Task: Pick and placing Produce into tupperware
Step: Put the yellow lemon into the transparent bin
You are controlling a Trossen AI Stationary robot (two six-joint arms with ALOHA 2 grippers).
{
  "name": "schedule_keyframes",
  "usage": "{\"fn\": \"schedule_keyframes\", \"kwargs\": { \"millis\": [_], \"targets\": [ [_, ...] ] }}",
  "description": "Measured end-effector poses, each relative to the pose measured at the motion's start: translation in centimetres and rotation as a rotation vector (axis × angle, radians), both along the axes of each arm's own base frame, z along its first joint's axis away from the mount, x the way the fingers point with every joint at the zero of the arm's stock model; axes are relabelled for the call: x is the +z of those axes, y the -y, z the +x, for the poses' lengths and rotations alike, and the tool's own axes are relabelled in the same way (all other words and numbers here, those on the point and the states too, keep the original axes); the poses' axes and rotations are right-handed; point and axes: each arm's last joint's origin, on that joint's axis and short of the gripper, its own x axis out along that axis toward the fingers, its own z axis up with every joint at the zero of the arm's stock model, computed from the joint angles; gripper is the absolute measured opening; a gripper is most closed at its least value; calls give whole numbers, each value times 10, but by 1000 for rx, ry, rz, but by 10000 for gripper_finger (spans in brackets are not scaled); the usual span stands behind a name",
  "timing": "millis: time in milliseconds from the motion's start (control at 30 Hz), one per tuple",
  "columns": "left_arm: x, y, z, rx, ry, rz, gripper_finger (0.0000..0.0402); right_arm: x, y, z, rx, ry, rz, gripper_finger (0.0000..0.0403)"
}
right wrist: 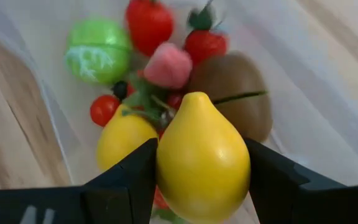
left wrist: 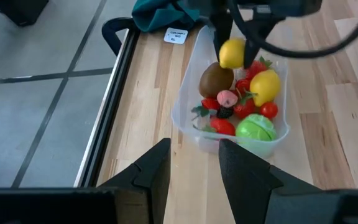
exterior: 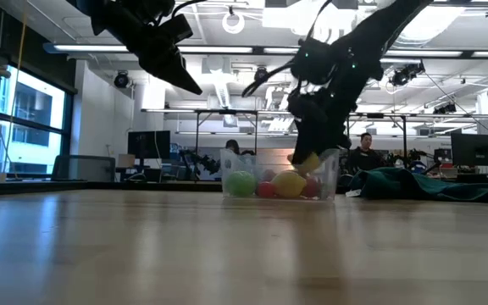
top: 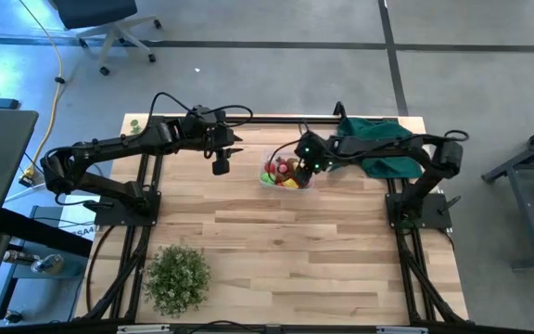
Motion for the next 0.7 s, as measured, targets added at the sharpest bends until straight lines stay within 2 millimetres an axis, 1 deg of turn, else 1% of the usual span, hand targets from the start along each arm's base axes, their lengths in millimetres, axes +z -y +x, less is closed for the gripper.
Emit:
{"fn": "schedule_keyframes", "kwargs": {
  "millis": [133,500,700],
  "targets": [
    [0,0,0,0,0,0,124,-10,0,2,67,-43,-15,188],
    [0,0,0,0,0,0,124,-10,-1,2,121,-54,-45,189],
    [0,0,0,0,0,0,124,-10,-1,2,127,-58,-55,212]
  ]
}}
